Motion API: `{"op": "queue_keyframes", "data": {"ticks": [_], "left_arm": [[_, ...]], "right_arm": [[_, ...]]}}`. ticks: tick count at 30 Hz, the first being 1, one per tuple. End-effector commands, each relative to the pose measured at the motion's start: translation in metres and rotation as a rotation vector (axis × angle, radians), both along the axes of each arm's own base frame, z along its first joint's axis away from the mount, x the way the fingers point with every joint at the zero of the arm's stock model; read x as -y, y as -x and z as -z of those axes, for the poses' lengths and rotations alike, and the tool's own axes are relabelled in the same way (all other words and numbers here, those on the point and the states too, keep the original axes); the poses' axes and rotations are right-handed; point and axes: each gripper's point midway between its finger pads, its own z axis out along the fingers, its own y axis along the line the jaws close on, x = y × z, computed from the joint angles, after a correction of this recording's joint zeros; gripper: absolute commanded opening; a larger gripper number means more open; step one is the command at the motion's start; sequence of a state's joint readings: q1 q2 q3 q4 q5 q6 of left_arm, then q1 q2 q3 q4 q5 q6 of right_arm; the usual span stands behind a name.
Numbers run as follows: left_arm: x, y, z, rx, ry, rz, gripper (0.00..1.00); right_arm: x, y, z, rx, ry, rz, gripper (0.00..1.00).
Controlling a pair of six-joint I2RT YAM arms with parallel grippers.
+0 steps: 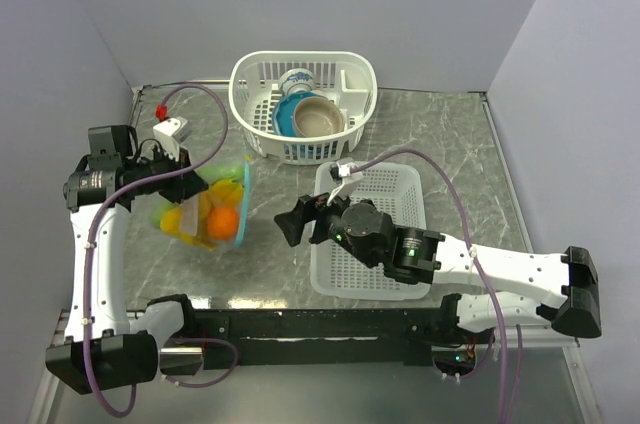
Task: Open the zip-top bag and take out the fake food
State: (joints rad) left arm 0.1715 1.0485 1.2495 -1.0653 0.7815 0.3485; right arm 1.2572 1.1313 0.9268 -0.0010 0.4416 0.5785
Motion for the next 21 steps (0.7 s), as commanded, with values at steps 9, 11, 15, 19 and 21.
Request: {"op": "queue_keyframes", "data": {"ticks": [9, 11, 15, 19, 21], "left_arm": [[0.037, 0.023, -0.031, 0.052, 0.129, 0.177, 0.05], [0.037, 0.024, -0.034, 0.063, 0.123, 0.176, 0.04], [0.038, 0.027, -0.038, 0.071, 0.126, 0.174, 0.04], [0.040, 0.027, -0.038, 0.073, 0.138, 0.181, 0.04], [0.041, 0.027, -0.035, 0.062, 0.147, 0.178, 0.03]], "right_arm": [[-0.080, -0.004, -0.019, 0.123, -0.134, -0.186, 0.83], [-0.087, -0.009, -0.010, 0.113, -0.109, -0.195, 0.80], [-0.092, -0.010, -0.007, 0.097, -0.130, -0.221, 0.74], [-0.095, -0.012, -0.008, 0.082, -0.158, -0.255, 0.49], [-0.097, -0.013, -0.005, 0.071, -0.161, -0.272, 0.33]]}}
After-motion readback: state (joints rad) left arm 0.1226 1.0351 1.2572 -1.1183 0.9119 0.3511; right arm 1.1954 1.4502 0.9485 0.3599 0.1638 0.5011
